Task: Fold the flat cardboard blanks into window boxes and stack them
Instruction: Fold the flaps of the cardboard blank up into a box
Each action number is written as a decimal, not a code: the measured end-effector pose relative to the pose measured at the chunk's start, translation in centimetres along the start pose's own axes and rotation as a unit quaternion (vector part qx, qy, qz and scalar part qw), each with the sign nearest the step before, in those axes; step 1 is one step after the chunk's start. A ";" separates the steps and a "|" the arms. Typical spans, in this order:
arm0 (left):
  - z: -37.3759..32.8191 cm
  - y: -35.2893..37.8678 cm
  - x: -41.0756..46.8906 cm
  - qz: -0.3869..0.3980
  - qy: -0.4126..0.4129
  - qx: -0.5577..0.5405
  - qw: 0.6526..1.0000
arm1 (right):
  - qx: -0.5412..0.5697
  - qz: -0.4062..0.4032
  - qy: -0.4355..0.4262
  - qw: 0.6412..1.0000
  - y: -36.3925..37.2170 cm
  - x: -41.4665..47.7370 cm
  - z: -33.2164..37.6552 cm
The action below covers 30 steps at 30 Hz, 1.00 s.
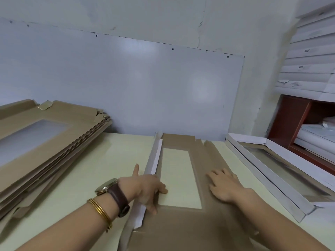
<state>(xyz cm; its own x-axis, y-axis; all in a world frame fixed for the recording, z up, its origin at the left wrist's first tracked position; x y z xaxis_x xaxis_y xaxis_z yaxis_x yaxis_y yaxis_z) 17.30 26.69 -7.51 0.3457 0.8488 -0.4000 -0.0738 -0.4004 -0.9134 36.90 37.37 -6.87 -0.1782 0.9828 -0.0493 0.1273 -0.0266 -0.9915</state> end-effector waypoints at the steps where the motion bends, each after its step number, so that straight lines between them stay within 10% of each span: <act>1: 0.3 0.0 -0.1 0.007 -0.003 0.009 1.000 | -0.007 0.002 -0.005 1.000 0.2 0.1 -0.1; 25: 6.7 -1.7 -1.7 -0.250 -0.185 0.036 0.950 | 0.006 -0.071 -0.107 0.992 -2.3 -4.4 6.8; 30: 2.3 -1.7 -0.5 -0.200 -0.145 -0.039 0.968 | -0.008 -0.102 -0.112 0.988 -3.1 -4.1 8.4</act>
<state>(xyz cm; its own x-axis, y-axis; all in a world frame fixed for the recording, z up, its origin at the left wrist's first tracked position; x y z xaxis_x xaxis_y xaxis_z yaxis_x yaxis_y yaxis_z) 15.07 27.76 -5.90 0.0537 0.9981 -0.0296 0.0872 -0.0342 -0.9956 29.04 31.91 -4.61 -0.4137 0.9020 0.1235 0.0817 0.1719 -0.9817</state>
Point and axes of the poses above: each hand's wrist, its own x-axis towards the middle knuckle, its own y-axis out of the palm, z = x × y, the point moved 10 cm from there along x, towards the middle knuckle, and after that the axes turned 12 degrees about y, right-handed, at the moved point
